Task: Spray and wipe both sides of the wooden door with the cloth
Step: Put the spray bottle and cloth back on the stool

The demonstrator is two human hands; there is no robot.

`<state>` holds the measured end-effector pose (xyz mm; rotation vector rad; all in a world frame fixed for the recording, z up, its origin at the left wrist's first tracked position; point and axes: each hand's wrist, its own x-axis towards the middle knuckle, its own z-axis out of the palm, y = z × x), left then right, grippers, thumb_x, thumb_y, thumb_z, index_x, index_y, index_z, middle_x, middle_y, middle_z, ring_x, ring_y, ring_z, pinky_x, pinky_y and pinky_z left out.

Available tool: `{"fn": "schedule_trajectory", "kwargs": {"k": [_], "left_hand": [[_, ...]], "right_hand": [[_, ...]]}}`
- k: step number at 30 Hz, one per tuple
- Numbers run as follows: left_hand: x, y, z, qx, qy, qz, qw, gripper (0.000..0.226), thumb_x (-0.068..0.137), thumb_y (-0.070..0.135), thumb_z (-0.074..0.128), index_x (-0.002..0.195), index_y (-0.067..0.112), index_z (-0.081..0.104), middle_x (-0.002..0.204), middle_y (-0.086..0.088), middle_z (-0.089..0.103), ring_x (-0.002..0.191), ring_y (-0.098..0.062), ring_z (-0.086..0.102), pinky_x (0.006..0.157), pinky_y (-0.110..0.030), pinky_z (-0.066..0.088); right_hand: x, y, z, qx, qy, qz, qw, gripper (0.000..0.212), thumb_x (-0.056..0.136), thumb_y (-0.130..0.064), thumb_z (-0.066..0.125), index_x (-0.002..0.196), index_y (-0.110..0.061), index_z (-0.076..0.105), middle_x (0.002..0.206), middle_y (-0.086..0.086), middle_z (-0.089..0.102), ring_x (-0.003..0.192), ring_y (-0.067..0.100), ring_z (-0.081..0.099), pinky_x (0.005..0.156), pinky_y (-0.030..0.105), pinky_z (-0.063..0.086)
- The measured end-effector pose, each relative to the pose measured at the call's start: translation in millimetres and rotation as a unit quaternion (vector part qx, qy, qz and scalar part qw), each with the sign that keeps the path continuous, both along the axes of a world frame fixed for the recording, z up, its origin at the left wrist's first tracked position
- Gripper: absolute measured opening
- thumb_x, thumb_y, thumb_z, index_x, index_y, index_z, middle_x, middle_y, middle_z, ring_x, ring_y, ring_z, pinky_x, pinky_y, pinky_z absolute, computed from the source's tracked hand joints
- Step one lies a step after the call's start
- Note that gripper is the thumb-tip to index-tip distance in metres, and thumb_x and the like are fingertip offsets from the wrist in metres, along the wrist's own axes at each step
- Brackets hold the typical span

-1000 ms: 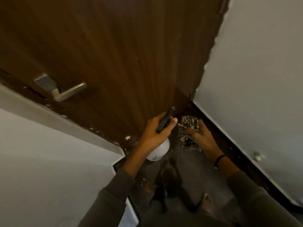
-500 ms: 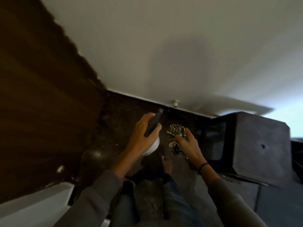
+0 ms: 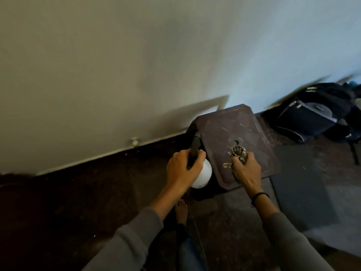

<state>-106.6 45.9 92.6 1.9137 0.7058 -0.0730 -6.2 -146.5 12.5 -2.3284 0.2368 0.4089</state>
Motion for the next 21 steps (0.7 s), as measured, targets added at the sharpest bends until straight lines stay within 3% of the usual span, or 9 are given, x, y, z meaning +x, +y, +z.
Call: {"fn": "schedule_trajectory", "kwargs": {"k": [3, 5, 9, 13, 16, 21], "left_hand": [[50.0, -30.7, -19.0, 0.002, -0.027, -0.028, 0.999, 0.048, 0.099, 0.053, 0.053, 0.087, 0.014, 0.079, 0.084, -0.002, 0.075, 0.080, -0.015, 0.068, 0.072, -0.031, 0.056], [80.5, -47.7, -35.6, 0.014, -0.041, -0.044, 0.998, 0.044, 0.101, 0.048, 0.055, 0.083, 0.015, 0.077, 0.077, -0.001, 0.072, 0.077, -0.016, 0.068, 0.071, -0.030, 0.055], [120.4, -65.5, -70.9, 0.037, -0.077, -0.066, 0.994, 0.049, 0.102, 0.046, 0.056, 0.064, 0.016, 0.065, 0.057, 0.010, 0.056, 0.060, -0.011, 0.061, 0.058, -0.025, 0.044], [144.5, -72.9, -92.8, 0.066, -0.092, -0.076, 0.991, 0.048, 0.101, 0.049, 0.056, 0.059, 0.025, 0.055, 0.055, 0.013, 0.052, 0.058, -0.009, 0.058, 0.057, -0.023, 0.044], [153.3, -73.9, -106.6, 0.085, -0.099, -0.089, 0.987, 0.054, 0.101, 0.053, 0.055, 0.065, 0.014, 0.063, 0.059, 0.007, 0.060, 0.062, -0.013, 0.063, 0.060, -0.030, 0.052], [159.3, -70.3, -124.3, 0.084, -0.098, -0.072, 0.989, 0.052, 0.097, 0.056, 0.059, 0.071, 0.012, 0.068, 0.063, 0.004, 0.064, 0.062, -0.011, 0.063, 0.061, -0.032, 0.054]], "right_hand": [[40.8, -21.8, -27.2, -0.034, -0.040, -0.017, 0.998, 0.026, 0.093, -0.028, 0.068, 0.108, -0.009, 0.058, 0.103, 0.010, 0.064, 0.088, 0.024, 0.059, 0.073, 0.034, 0.044], [61.1, -31.0, -44.2, -0.046, -0.046, -0.017, 0.998, 0.039, 0.092, -0.035, 0.070, 0.117, -0.008, 0.059, 0.111, 0.010, 0.064, 0.096, 0.025, 0.060, 0.080, 0.039, 0.051], [79.8, -41.2, -73.1, -0.108, -0.016, 0.025, 0.994, 0.033, 0.090, -0.032, 0.073, 0.107, -0.006, 0.064, 0.104, 0.014, 0.066, 0.096, 0.032, 0.061, 0.083, 0.048, 0.053], [79.2, -46.3, -83.0, -0.106, -0.011, 0.032, 0.994, 0.018, 0.087, -0.016, 0.074, 0.096, -0.004, 0.065, 0.090, 0.008, 0.060, 0.089, 0.029, 0.059, 0.074, 0.039, 0.048], [76.5, -49.7, -89.1, -0.103, -0.019, 0.042, 0.994, 0.017, 0.087, -0.015, 0.074, 0.097, -0.009, 0.063, 0.095, 0.003, 0.056, 0.095, 0.026, 0.057, 0.079, 0.039, 0.049], [75.8, -54.2, -96.8, -0.112, -0.026, 0.056, 0.992, 0.020, 0.089, -0.018, 0.072, 0.104, -0.011, 0.062, 0.103, 0.002, 0.053, 0.104, 0.026, 0.053, 0.082, 0.035, 0.045]]}}
